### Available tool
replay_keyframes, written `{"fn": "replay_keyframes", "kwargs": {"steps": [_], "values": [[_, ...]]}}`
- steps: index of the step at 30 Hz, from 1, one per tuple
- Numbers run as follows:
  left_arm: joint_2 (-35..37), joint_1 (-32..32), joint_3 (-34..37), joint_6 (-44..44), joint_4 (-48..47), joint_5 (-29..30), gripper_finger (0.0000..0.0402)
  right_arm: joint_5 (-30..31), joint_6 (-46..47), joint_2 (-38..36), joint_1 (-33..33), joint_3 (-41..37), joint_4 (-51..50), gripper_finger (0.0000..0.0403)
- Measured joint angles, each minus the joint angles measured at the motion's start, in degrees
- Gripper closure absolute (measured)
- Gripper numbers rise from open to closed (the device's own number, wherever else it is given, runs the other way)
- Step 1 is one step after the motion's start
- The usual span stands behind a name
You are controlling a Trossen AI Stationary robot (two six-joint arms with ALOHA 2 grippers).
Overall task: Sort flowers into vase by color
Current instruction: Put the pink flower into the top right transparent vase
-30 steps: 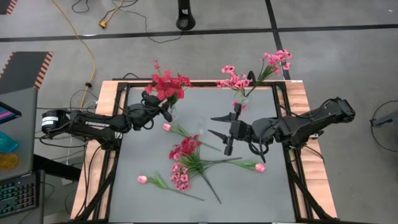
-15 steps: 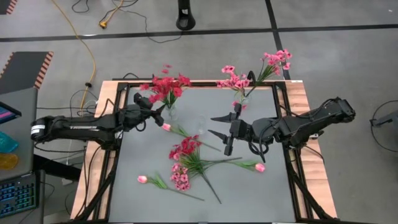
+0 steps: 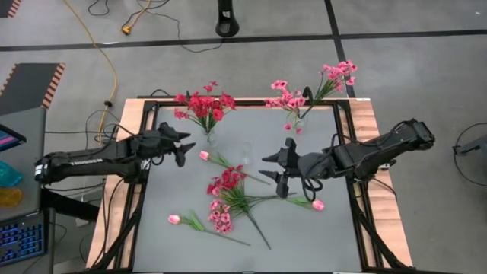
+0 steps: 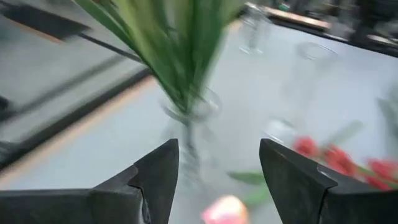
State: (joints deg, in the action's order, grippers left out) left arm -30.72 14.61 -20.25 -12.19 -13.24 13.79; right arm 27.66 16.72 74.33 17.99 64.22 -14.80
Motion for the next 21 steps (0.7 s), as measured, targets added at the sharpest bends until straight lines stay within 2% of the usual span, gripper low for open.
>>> {"fn": "replay_keyframes", "kwargs": {"steps": [4, 6, 10, 17, 21], "values": [[0.4, -1.8, 0.0, -2.3, -1.6, -6.0, 0.0191, -2.9, 0.9, 0.0, 0.8, -2.9, 0.3, 0.0179], [0.4, -3.3, 0.0, -2.7, -1.3, -6.5, 0.0191, -4.9, 0.9, 0.0, 1.0, -4.5, -0.6, 0.0179], [0.4, -6.2, 0.0, -3.3, -0.6, -4.4, 0.0191, -10.1, 0.8, 0.0, 1.6, -8.1, -0.6, 0.0179], [0.3, -9.6, 0.0, -3.5, 0.2, -0.7, 0.0191, -10.5, -1.6, 0.0, 2.2, -13.7, 1.3, 0.0179], [0.3, -10.5, 0.0, -3.5, 0.2, 0.4, 0.0191, -10.6, -2.2, 0.0, 2.3, -16.8, 6.3, 0.0179]]}}
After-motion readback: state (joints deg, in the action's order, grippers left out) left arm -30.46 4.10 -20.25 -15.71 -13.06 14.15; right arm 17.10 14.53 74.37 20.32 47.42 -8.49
